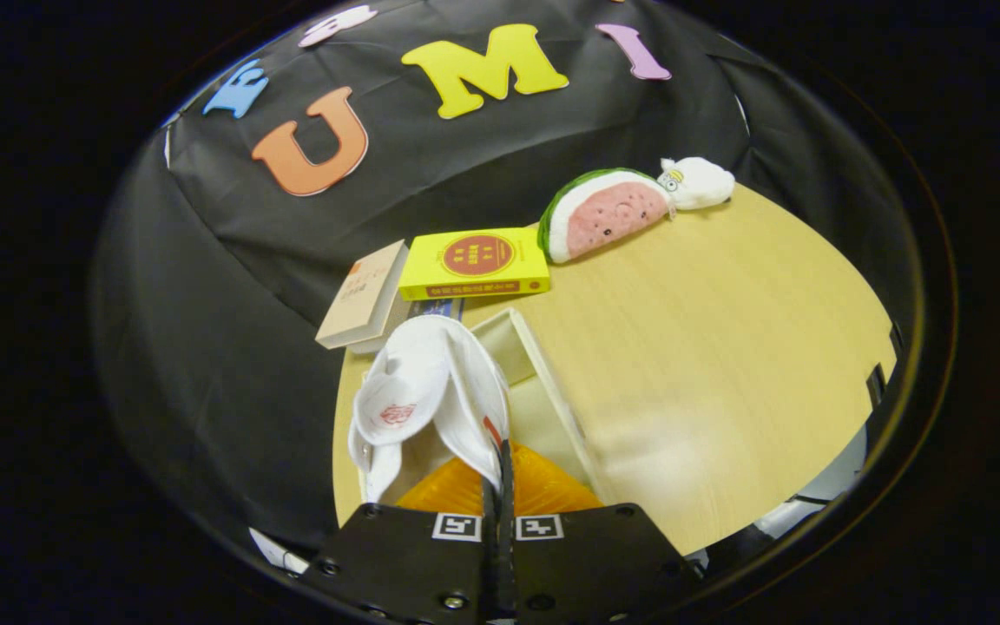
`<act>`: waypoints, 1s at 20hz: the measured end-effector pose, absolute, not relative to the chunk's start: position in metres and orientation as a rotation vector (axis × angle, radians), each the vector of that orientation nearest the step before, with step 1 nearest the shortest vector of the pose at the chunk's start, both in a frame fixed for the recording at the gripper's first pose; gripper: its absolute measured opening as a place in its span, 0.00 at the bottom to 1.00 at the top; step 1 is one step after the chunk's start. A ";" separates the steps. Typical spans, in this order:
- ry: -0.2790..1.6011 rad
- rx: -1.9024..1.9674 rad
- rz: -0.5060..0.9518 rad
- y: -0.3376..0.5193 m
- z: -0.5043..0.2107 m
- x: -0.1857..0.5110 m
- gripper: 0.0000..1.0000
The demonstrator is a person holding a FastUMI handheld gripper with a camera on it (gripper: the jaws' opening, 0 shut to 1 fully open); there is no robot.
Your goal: Open the storage box then place both shoes into the box .Put the left shoe in first, then the right shoe, with the right side of both shoes facing outward in a uniform manner.
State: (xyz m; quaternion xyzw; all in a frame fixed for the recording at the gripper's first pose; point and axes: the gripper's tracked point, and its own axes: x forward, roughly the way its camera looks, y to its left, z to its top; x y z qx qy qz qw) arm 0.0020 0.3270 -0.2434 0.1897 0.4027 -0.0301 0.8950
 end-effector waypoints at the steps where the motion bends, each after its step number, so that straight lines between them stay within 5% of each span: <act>1: 0.829 0.379 -0.077 0.325 -0.248 0.004 0.00; 20: 0.777 0.318 -0.198 0.310 -0.284 -0.003 0.00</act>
